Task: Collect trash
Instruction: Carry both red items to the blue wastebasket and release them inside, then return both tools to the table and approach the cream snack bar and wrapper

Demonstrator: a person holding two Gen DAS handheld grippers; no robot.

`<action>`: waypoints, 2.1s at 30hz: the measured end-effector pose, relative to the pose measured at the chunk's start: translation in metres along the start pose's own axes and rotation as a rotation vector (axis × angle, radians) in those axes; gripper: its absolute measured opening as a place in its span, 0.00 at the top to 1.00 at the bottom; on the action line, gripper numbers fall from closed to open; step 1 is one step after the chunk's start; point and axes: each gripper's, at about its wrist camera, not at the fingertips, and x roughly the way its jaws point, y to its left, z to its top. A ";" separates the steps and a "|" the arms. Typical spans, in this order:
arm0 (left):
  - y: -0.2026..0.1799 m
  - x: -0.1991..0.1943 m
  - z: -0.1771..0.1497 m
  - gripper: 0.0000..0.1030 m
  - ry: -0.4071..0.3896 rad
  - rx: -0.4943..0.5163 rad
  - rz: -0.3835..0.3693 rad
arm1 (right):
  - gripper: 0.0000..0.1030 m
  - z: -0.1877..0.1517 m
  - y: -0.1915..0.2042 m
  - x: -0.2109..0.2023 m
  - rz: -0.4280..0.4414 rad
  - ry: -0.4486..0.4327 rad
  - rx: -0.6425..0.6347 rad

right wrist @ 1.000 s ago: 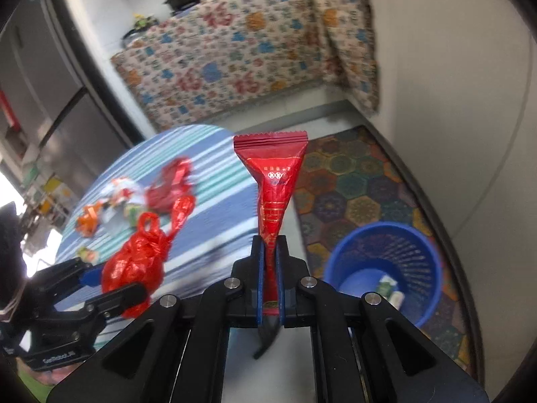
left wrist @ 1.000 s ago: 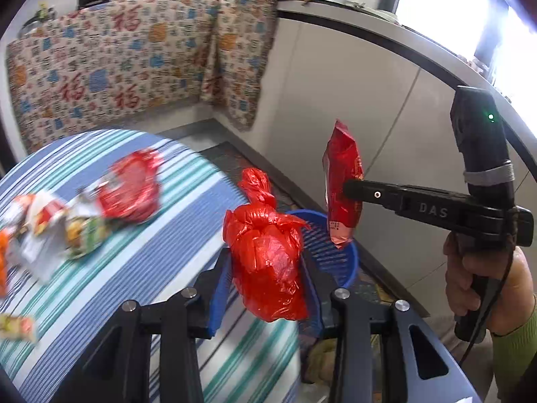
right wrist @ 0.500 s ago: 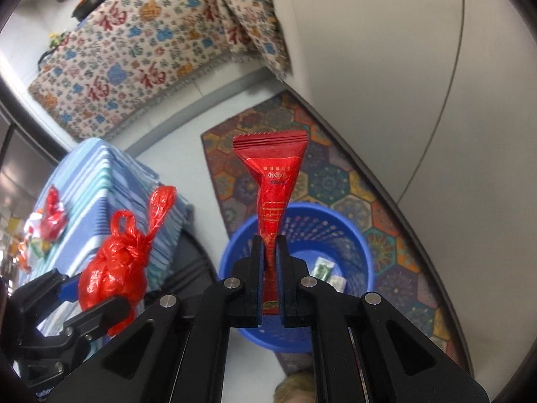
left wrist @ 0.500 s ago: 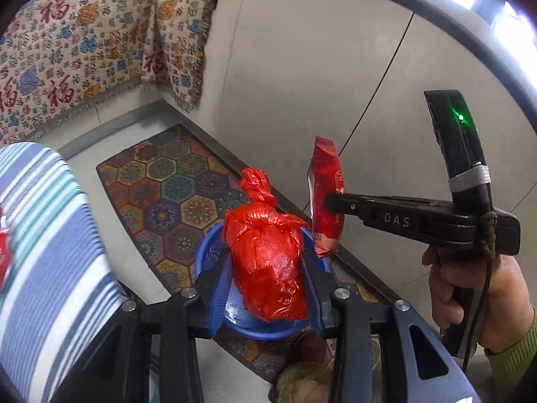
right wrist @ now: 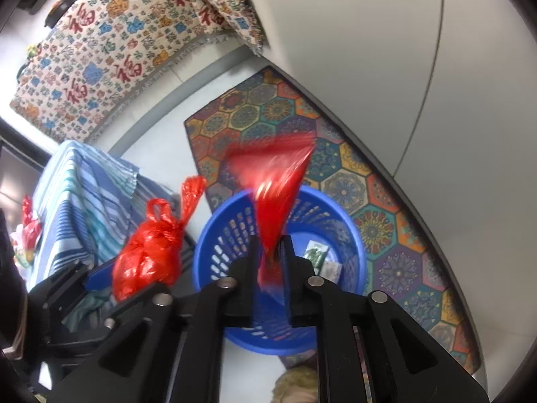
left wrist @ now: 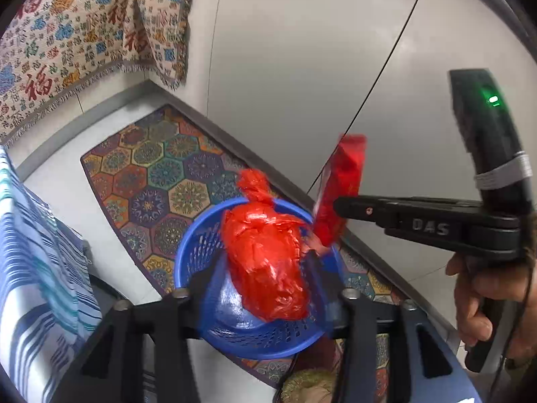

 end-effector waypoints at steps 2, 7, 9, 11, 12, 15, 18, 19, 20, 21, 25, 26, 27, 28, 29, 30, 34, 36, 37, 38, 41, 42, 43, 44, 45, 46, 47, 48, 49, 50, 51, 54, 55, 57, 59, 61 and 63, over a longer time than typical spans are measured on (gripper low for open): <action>0.003 0.006 0.004 0.38 0.003 -0.014 -0.004 | 0.59 0.000 -0.004 -0.003 -0.003 -0.010 0.013; 0.011 0.001 0.007 0.38 -0.014 -0.057 0.003 | 0.55 0.000 -0.002 -0.020 -0.044 -0.067 0.006; 0.012 -0.010 0.006 0.38 -0.032 -0.066 0.004 | 0.52 0.000 0.003 -0.034 -0.071 -0.112 -0.018; 0.012 -0.031 0.003 0.38 -0.054 -0.066 0.012 | 0.47 -0.001 0.011 -0.049 -0.092 -0.168 -0.039; 0.012 -0.044 -0.001 0.38 -0.069 -0.065 0.015 | 0.43 -0.001 0.015 -0.059 -0.101 -0.203 -0.045; 0.013 -0.089 -0.017 0.38 -0.103 -0.075 0.037 | 0.34 -0.006 0.033 -0.091 -0.131 -0.327 -0.064; 0.021 -0.135 -0.045 0.37 -0.123 -0.091 0.054 | 0.28 -0.016 0.061 -0.118 -0.140 -0.434 -0.101; 0.025 -0.150 -0.057 0.37 -0.127 -0.100 0.073 | 0.28 -0.020 0.072 -0.124 -0.131 -0.457 -0.116; 0.031 -0.163 -0.069 0.36 -0.130 -0.111 0.092 | 0.25 -0.025 0.085 -0.129 -0.116 -0.475 -0.135; 0.036 -0.174 -0.079 0.34 -0.128 -0.121 0.107 | 0.23 -0.031 0.101 -0.133 -0.097 -0.487 -0.160; 0.072 -0.214 -0.136 0.34 -0.107 -0.180 0.220 | 0.20 -0.057 0.172 -0.126 0.010 -0.443 -0.292; 0.084 -0.223 -0.151 0.34 -0.100 -0.198 0.254 | 0.20 -0.067 0.192 -0.120 0.041 -0.418 -0.331; 0.094 -0.230 -0.164 0.34 -0.094 -0.213 0.283 | 0.19 -0.076 0.210 -0.113 0.069 -0.390 -0.364; 0.107 -0.239 -0.180 0.34 -0.086 -0.234 0.321 | 0.19 -0.086 0.229 -0.103 0.099 -0.350 -0.394; 0.117 -0.246 -0.191 0.34 -0.080 -0.253 0.349 | 0.19 -0.097 0.247 -0.092 0.130 -0.301 -0.421; 0.128 -0.252 -0.203 0.34 -0.076 -0.276 0.376 | 0.19 -0.108 0.264 -0.081 0.156 -0.251 -0.445; 0.167 -0.275 -0.239 0.34 -0.084 -0.354 0.465 | 0.19 -0.139 0.314 -0.046 0.184 -0.128 -0.547; 0.180 -0.284 -0.251 0.32 -0.091 -0.383 0.488 | 0.19 -0.147 0.330 -0.027 0.165 -0.084 -0.585; 0.184 -0.288 -0.255 0.32 -0.098 -0.395 0.491 | 0.19 -0.149 0.336 -0.018 0.154 -0.061 -0.601; 0.187 -0.292 -0.259 0.32 -0.101 -0.399 0.503 | 0.17 -0.151 0.341 -0.010 0.138 -0.045 -0.613; 0.194 -0.296 -0.266 0.23 -0.118 -0.412 0.524 | 0.12 -0.154 0.355 0.001 0.079 -0.079 -0.666; 0.195 -0.299 -0.271 0.22 -0.125 -0.415 0.528 | 0.07 -0.153 0.360 0.006 0.070 -0.077 -0.679; 0.197 -0.299 -0.271 0.22 -0.129 -0.417 0.532 | 0.05 -0.154 0.363 0.009 0.063 -0.083 -0.693; 0.198 -0.299 -0.271 0.20 -0.130 -0.419 0.536 | 0.01 -0.154 0.364 0.011 0.065 -0.089 -0.695; 0.199 -0.299 -0.271 0.18 -0.132 -0.424 0.539 | 0.00 -0.154 0.364 0.013 0.065 -0.094 -0.694; 0.200 -0.296 -0.268 0.17 -0.133 -0.429 0.542 | 0.00 -0.156 0.364 0.011 0.065 -0.101 -0.694; 0.201 -0.295 -0.266 0.16 -0.136 -0.436 0.547 | 0.00 -0.156 0.367 0.014 0.065 -0.104 -0.696; 0.203 -0.292 -0.262 0.15 -0.139 -0.445 0.554 | 0.00 -0.156 0.368 0.014 0.066 -0.105 -0.697; 0.205 -0.292 -0.261 0.15 -0.142 -0.459 0.562 | 0.00 -0.156 0.368 0.014 0.067 -0.106 -0.698; 0.207 -0.291 -0.259 0.15 -0.143 -0.478 0.573 | 0.00 -0.156 0.367 0.014 0.068 -0.107 -0.699; 0.210 -0.290 -0.256 0.15 -0.143 -0.499 0.585 | 0.00 -0.156 0.367 0.014 0.069 -0.108 -0.699; 0.226 -0.288 -0.243 0.16 -0.147 -0.616 0.625 | 0.00 -0.155 0.365 0.014 0.072 -0.109 -0.701; 0.232 -0.288 -0.238 0.16 -0.155 -0.661 0.635 | 0.00 -0.155 0.365 0.014 0.072 -0.109 -0.702; 0.244 -0.287 -0.228 0.16 -0.155 -0.737 0.661 | 0.00 -0.155 0.365 0.014 0.072 -0.109 -0.701; 0.257 -0.283 -0.216 0.16 -0.165 -0.799 0.701 | 0.00 -0.155 0.365 0.014 0.072 -0.109 -0.702; 0.270 -0.280 -0.207 0.16 -0.160 -0.848 0.752 | 0.00 -0.155 0.365 0.014 0.073 -0.109 -0.702; 0.283 -0.279 -0.202 0.15 -0.161 -0.900 0.805 | 0.00 -0.155 0.365 0.014 0.073 -0.109 -0.702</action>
